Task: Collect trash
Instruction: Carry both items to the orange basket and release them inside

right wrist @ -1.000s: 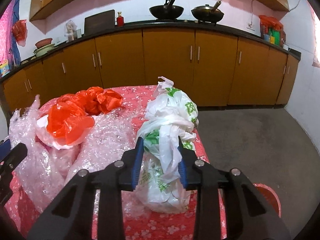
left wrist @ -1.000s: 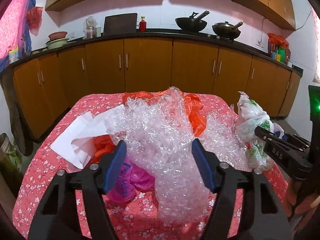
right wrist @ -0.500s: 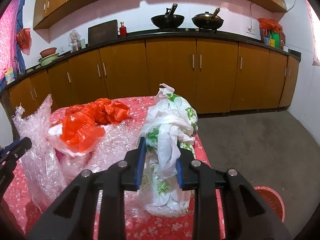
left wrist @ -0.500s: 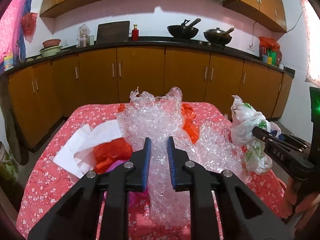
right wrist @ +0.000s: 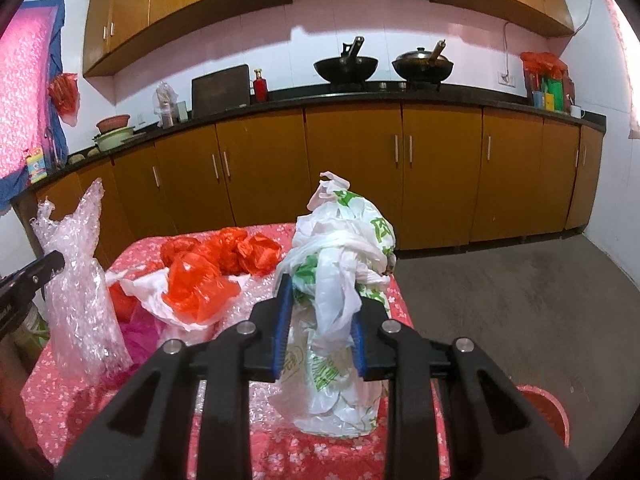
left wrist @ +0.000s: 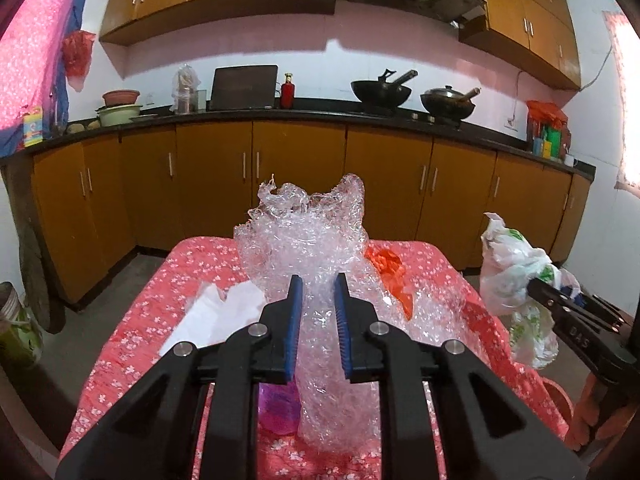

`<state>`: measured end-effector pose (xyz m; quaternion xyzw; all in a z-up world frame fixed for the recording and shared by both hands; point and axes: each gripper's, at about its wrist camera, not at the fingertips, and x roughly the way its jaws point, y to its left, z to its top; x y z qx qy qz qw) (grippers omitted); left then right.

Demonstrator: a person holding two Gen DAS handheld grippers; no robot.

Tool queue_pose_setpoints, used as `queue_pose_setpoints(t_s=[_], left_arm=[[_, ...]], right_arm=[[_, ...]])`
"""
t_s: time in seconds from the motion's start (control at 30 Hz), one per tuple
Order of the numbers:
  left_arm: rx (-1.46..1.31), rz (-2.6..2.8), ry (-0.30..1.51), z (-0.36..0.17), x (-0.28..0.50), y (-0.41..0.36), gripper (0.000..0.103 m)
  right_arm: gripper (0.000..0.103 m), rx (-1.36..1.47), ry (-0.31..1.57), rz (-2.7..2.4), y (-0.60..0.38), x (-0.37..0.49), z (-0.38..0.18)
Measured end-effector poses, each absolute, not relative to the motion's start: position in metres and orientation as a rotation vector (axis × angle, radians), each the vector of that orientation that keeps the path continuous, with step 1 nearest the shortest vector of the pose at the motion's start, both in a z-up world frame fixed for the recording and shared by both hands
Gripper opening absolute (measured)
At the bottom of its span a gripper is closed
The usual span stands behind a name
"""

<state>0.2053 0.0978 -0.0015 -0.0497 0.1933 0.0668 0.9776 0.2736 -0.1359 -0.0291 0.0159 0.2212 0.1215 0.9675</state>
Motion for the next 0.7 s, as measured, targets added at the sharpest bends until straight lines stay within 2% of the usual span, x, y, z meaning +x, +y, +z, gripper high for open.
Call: queue_pose_setpoints(t_s=[0.37,0.7], left_arm=[[-0.121,0.084,0.348,0.017,0.201,0.08,0.016],[-0.072,-0.052,0.342,0.027,0.211,0.014,0.016]], right_arm=[[0.026,0.048,0.385,0.232,-0.169,0.251,-0.009],[0.026,0.075,0.366,0.13,-0.234,0.235,-0.008]])
